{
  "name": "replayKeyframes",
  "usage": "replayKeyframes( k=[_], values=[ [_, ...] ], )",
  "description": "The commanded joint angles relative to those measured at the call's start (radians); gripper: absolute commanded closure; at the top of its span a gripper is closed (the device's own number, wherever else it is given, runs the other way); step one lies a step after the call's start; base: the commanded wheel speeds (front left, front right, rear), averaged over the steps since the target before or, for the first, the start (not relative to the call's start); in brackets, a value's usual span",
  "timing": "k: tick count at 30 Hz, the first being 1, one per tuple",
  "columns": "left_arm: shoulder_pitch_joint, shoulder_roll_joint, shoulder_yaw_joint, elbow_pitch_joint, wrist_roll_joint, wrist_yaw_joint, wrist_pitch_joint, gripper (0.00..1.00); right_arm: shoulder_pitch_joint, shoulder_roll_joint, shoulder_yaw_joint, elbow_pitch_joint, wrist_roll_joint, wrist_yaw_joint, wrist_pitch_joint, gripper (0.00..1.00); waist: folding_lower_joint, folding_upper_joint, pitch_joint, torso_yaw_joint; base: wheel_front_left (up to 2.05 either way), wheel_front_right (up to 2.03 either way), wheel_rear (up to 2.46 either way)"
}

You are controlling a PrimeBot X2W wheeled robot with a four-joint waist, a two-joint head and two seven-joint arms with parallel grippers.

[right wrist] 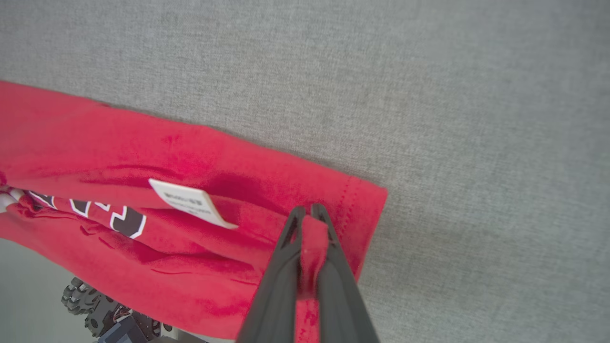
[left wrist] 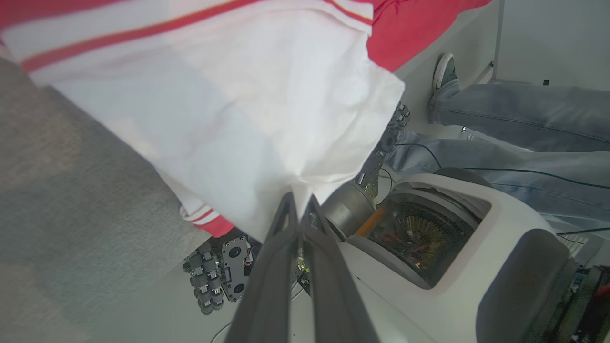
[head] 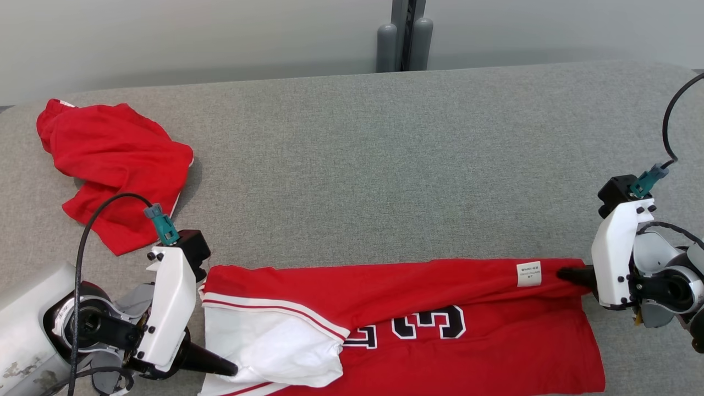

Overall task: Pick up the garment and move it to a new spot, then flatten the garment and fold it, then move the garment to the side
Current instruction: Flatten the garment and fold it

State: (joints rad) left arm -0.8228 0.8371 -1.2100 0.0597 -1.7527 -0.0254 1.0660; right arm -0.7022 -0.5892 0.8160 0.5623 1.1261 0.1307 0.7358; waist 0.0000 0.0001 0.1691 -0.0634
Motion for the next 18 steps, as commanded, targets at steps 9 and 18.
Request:
replayKeyframes(
  k=[9, 18],
  values=[
    [0.025, -0.015, -0.005, 0.016, -0.002, -0.009, 0.005, 1.00, -0.001, -0.001, 0.020, 0.014, 0.022, 0.000, 0.019, 1.00, 0.0000, -0.0001, -0.004, -0.001, 0.00, 0.00, 0.00],
    [0.052, -0.033, -0.015, 0.045, 0.021, -0.019, -0.010, 0.00, -0.005, 0.004, 0.028, 0.031, 0.019, 0.000, 0.003, 0.00, 0.0000, -0.0001, -0.009, 0.000, 0.00, 0.00, 0.00]
  ],
)
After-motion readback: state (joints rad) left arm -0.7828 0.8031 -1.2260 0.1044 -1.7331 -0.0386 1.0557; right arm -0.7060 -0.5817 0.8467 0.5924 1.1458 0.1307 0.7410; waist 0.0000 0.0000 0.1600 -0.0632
